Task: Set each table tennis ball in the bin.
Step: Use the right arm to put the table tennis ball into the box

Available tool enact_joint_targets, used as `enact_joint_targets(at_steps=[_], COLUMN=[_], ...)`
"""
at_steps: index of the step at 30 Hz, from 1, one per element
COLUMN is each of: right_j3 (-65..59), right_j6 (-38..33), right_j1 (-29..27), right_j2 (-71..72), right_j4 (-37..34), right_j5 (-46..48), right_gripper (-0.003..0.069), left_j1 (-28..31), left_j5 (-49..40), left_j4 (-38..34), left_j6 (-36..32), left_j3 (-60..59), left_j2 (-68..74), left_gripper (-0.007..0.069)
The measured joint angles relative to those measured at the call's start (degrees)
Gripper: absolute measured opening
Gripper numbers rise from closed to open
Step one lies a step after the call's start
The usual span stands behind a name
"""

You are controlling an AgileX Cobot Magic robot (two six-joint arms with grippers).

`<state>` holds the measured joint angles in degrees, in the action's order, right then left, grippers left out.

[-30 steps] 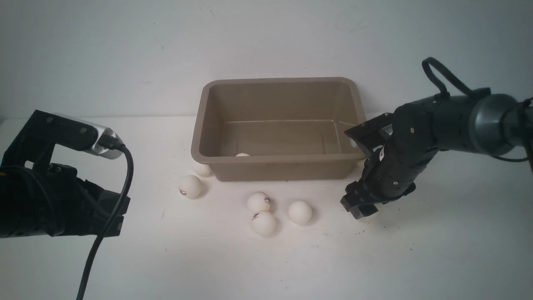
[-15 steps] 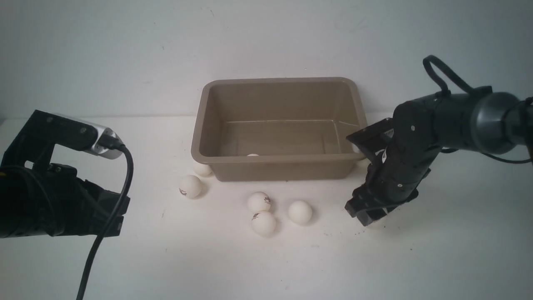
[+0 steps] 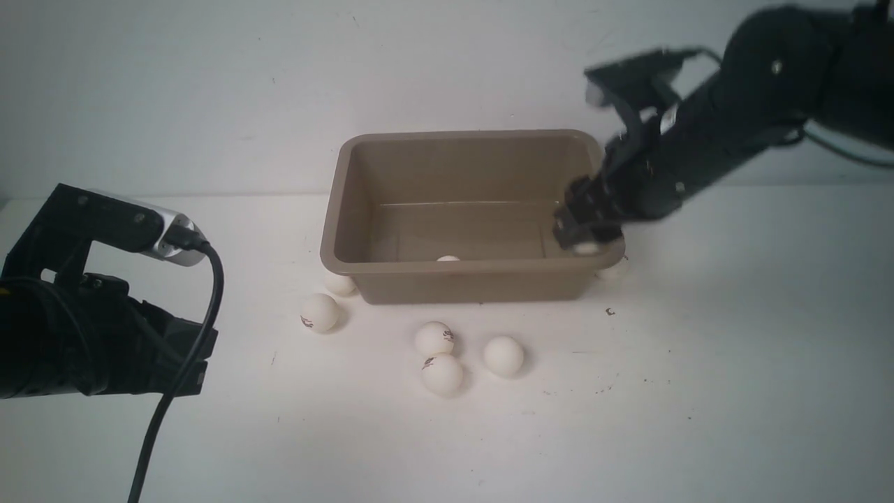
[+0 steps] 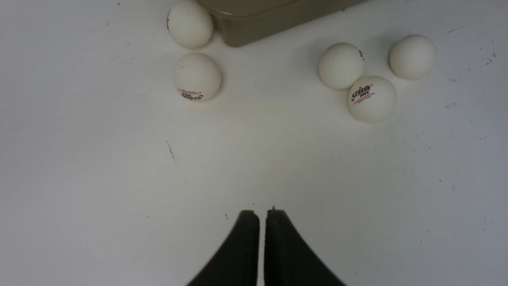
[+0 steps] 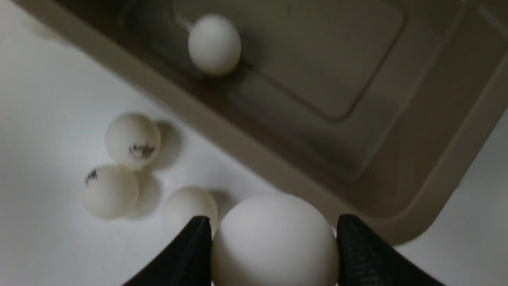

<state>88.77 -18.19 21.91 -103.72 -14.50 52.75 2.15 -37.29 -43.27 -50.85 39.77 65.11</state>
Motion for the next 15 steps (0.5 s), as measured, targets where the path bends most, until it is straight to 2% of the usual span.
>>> enact_joint_targets(at_steps=[15], right_j3=[21.4], right_j6=[1.2], right_j1=[0.0], right_j2=[-18.3], right_j4=[2.9], right_j5=[3.1], right_gripper=[0.0365], left_j1=[0.0], left_j5=[0.0], left_j4=[0.0], left_j6=[0.0], left_j3=[0.0], left_j2=[0.0], left_gripper=[0.0009])
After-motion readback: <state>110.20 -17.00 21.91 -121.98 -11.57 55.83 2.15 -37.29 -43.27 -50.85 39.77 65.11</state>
